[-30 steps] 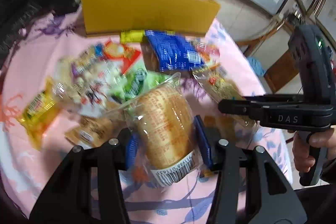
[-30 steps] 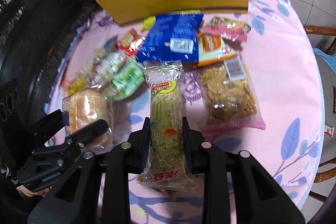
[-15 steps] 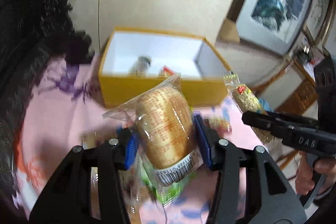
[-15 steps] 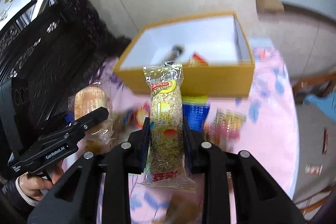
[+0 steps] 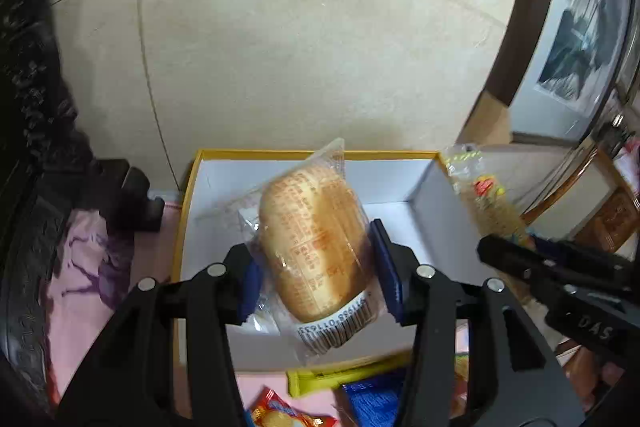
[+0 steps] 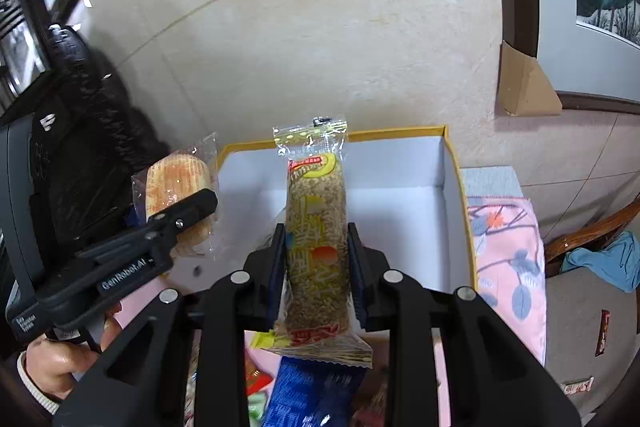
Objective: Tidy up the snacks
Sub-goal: 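Carry the rice-cracker bar and bread roll into the yellow box and release both, then grasp the brown peanut pouch with the right gripper while the left gripper grasps a tan snack pouch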
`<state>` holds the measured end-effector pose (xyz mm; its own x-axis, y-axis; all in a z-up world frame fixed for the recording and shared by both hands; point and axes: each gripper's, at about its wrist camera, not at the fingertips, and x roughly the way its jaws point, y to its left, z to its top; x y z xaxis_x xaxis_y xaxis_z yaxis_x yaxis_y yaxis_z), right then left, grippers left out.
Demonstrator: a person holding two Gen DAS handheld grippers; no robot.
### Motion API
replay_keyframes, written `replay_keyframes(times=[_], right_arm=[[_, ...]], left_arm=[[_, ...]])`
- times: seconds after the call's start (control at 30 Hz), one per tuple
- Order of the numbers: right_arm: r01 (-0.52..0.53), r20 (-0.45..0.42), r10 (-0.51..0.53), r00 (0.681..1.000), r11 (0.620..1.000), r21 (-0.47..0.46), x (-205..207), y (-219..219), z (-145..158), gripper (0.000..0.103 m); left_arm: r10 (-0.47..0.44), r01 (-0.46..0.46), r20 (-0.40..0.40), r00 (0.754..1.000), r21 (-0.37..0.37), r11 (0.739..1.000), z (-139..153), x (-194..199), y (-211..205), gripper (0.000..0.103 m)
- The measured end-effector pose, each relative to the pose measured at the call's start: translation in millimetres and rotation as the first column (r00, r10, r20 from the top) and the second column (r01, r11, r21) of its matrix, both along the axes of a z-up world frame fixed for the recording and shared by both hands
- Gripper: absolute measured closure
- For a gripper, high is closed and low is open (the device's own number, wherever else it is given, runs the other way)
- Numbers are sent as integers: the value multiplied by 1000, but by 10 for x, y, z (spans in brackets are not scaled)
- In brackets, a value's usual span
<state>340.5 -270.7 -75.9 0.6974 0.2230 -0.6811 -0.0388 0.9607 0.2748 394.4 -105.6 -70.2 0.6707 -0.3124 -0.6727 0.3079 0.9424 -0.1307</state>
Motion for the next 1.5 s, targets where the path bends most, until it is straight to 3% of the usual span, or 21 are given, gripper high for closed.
replay_keyframes(times=[0.1,0.13,0.2,0.23,0.3,0.5,0.6,0.8,0.97,1.27,1.43,1.5], right_arm=[[1,-14,-1,1000,1000,-12,111,-24,-76,73],[0,-27,-1,1000,1000,-14,149,-25,-113,73],[22,-51,-24,998,999,-24,187,-39,-155,69],[32,-55,-34,998,999,-24,178,-47,-156,62],[55,-43,-55,998,998,-2,50,-75,-136,49],[1,-56,-1,998,1000,2,-582,59,-184,48],[-6,-81,6,997,1000,3,-937,124,-304,48],[24,-184,-28,982,999,-22,-1918,247,-690,48],[61,-309,-64,949,998,-19,-2464,293,-1085,47],[88,-421,-70,905,996,23,-2711,519,-1493,47],[69,-464,-95,881,995,-73,-2717,721,-1691,46],[65,-445,-97,891,994,-87,-2745,756,-1700,46]], left_arm=[[-7,8,-26,1000,23,1000,-113,164,-71,50],[-4,5,-36,999,31,1000,-145,195,-89,44],[31,-28,-51,998,55,998,-182,232,-99,14],[52,-50,-39,998,63,997,-177,205,-76,12],[56,-55,-21,998,39,998,-140,106,4,11],[99,-99,2,995,0,995,-81,-428,356,7],[111,-111,12,994,17,994,-168,-809,543,6],[128,-126,-10,992,74,989,-386,-1451,817,6],[130,-127,-49,990,63,990,-593,-1905,1061,6],[62,-49,-80,995,151,987,-868,-2449,1255,6],[35,-17,-93,995,186,982,-1018,-2597,1264,6],[23,-3,-105,994,185,983,-1070,-2631,1253,6]])
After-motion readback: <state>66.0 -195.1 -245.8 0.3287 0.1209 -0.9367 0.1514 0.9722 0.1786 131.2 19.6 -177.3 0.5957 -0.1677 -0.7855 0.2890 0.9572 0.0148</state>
